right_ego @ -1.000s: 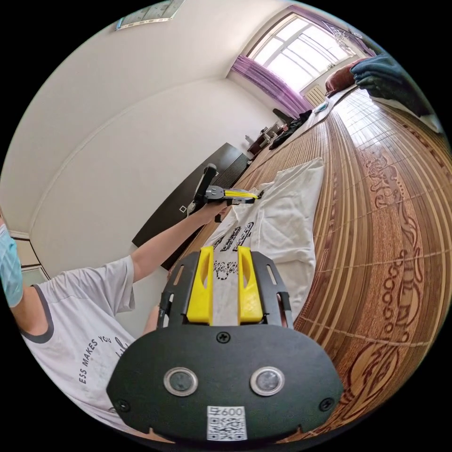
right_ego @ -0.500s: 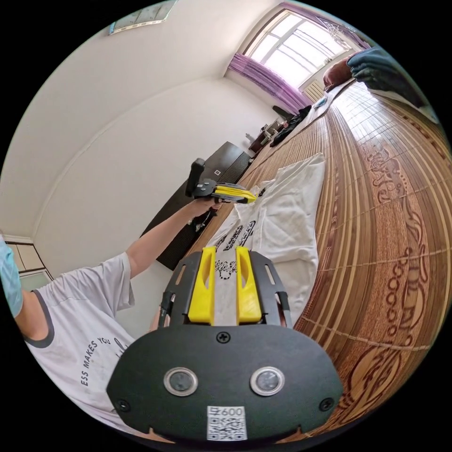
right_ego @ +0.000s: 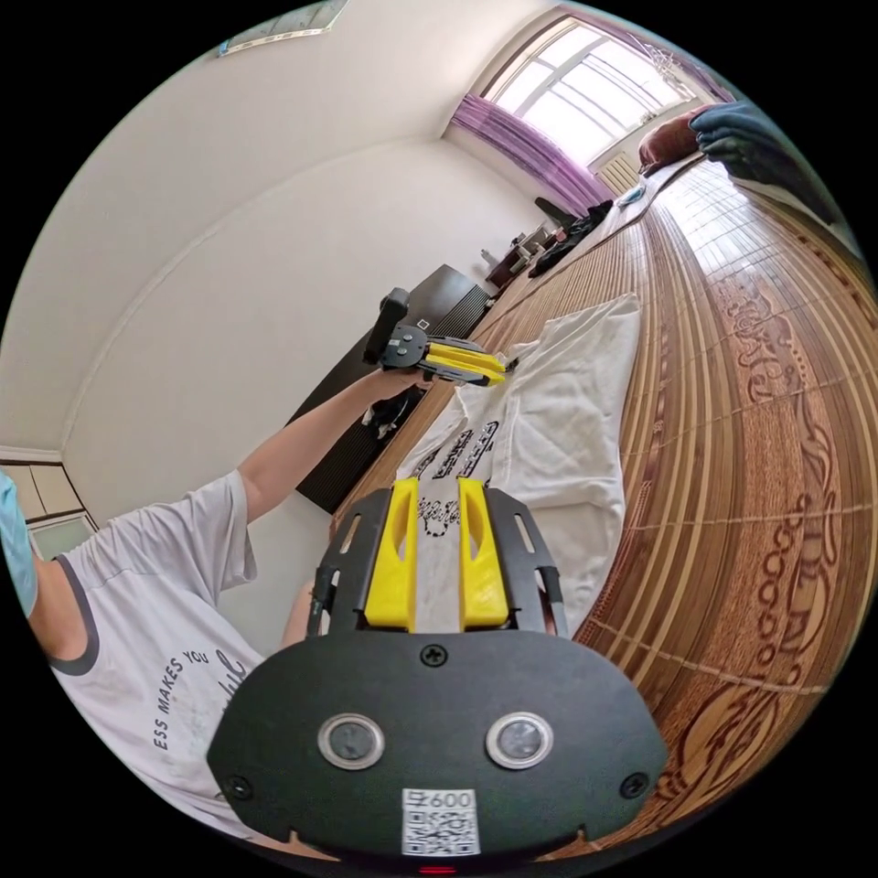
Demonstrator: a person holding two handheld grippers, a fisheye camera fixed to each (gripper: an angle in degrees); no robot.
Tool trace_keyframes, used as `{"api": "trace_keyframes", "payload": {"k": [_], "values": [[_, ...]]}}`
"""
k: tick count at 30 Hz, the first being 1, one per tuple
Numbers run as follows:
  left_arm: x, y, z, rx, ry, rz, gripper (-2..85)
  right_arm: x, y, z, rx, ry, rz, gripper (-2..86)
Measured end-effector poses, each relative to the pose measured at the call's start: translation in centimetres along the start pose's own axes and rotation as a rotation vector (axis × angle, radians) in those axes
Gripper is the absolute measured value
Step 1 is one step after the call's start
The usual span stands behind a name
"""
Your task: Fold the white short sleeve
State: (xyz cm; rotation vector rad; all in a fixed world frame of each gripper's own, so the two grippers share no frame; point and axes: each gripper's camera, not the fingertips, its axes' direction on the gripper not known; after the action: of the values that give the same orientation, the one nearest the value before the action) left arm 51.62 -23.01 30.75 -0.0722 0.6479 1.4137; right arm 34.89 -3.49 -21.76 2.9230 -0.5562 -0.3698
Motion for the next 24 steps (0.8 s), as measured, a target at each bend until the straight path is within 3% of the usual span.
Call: {"api": "trace_keyframes", "payload": {"k": [11, 18, 24], "values": [[0.3, -1.6, 0.1, -0.115, -0.04, -0.008, 9.5, -2.2, -1.6, -0.2, -0.009, -0.012, 0.016, 5.1], [1.1, -2.0, 0.6, -0.11, -0.034, 0.017, 5.0, -3.1, -2.3, -0.3, -0.01, -0.005, 0.038, 5.2], [3.7, -1.0, -0.6, -0.079, -0.189, 0.047, 2.4, -4.2, -2.7, -0.5, -0.009, 0.003, 0.037, 4.6]]}}
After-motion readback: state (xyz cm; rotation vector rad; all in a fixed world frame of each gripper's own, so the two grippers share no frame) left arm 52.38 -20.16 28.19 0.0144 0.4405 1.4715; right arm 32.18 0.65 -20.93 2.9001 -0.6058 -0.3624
